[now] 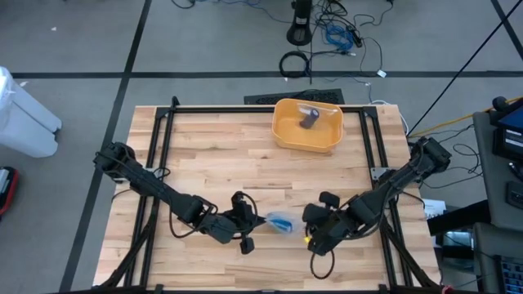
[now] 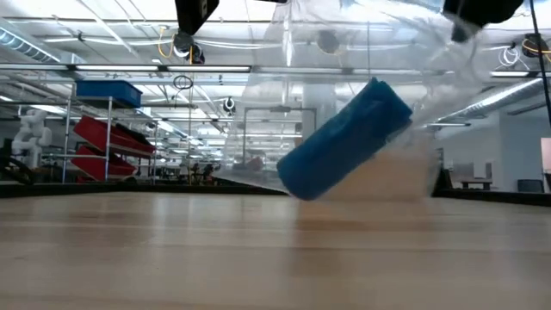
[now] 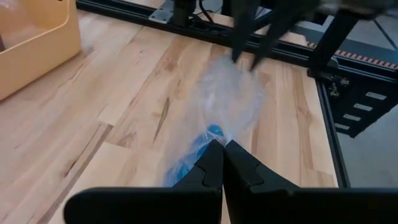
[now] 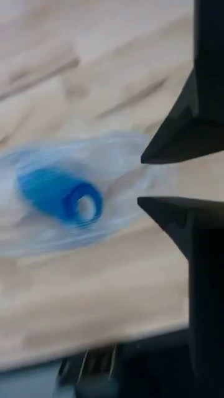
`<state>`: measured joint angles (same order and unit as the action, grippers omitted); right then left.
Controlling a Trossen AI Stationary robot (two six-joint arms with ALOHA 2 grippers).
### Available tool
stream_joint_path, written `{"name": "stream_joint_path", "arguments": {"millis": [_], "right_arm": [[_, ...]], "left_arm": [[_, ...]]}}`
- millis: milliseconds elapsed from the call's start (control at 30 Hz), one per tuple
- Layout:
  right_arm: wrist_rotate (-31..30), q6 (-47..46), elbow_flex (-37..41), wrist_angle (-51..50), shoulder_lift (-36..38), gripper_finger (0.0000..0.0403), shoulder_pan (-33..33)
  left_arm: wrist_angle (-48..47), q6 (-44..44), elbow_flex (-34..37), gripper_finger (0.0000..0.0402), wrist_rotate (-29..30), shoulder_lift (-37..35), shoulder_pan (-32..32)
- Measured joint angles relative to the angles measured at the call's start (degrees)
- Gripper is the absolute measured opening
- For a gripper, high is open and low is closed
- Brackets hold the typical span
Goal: Roll bandage
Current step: Close the transparent zip bag
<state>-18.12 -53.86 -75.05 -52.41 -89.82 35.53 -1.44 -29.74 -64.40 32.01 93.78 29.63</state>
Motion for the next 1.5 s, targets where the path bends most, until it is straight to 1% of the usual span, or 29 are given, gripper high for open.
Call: {"name": "stream_joint_path", "arguments": {"millis": [167,233,333,467,567,667,733,800,900,1033,1100,1167,1233,1333,1500], "right_arm": [[-4.6,-1.5,-0.2,-9.4,0.1,0.0013,0.1],[-6.8,-1.5,-0.7,-12.1,0.1,0.0006,0.2],[-10.1,-0.5,-2.1,-13.8,0.2,0.0007,0.8],[-10.7,8.0,-6.3,-11.4,0.2,0.0002,3.2],[-10.5,19.4,-9.1,-7.0,0.2,0.0001,5.8],[-10.1,30.2,-9.2,-2.1,0.1,0.0001,8.0],[-10.4,35.1,-9.2,-0.4,-0.8,0.0009,8.4],[-10.6,37.4,-9.2,-0.7,-2.5,0.0026,8.0],[-10.5,42.7,-9.2,-1.1,-5.8,0.0066,7.0],[-10.7,49.0,-9.2,-1.1,-9.9,0.0129,5.3],[-10.4,51.2,-9.2,-1.3,-11.5,0.0156,4.3],[-10.1,51.5,-9.2,-2.7,-12.7,0.0173,3.2],[-8.2,51.5,-9.2,-5.9,-13.3,0.0177,2.4],[-6.2,50.5,-9.1,-11.0,-13.7,0.0166,1.6],[-6.6,50.0,-9.1,-13.4,-13.8,0.0135,0.8]], "left_arm": [[0.0,0.0,0.0,0.0000,0.0,0.0,0.0],[0.0,0.0,0.0,0.0000,0.0,0.0,0.0],[0.0,0.0,0.0,0.0000,0.0,0.0,0.0],[-1.1,0.0,0.0,0.0000,0.7,0.0,0.0],[-1.9,0.0,0.0,0.0000,1.6,0.0,0.0],[-2.0,0.0,0.0,0.0000,1.6,0.0,0.0],[-2.1,0.0,0.0,0.0000,1.6,0.0,0.0],[-2.1,0.0,0.0,0.0000,1.6,0.0,0.0],[-2.1,0.0,0.0,0.0000,1.6,0.0,0.0],[-2.1,0.0,0.0,0.0000,1.5,0.1,0.0],[-2.2,0.2,0.0,0.0000,1.5,0.1,0.0],[-2.3,0.3,0.0,0.0000,1.5,0.1,0.0],[-2.7,0.5,0.0,0.0000,1.3,0.1,0.0],[-3.3,0.5,0.0,0.0000,1.3,0.1,0.0],[-3.4,0.5,0.0,0.0000,1.3,0.1,0.0]]}}
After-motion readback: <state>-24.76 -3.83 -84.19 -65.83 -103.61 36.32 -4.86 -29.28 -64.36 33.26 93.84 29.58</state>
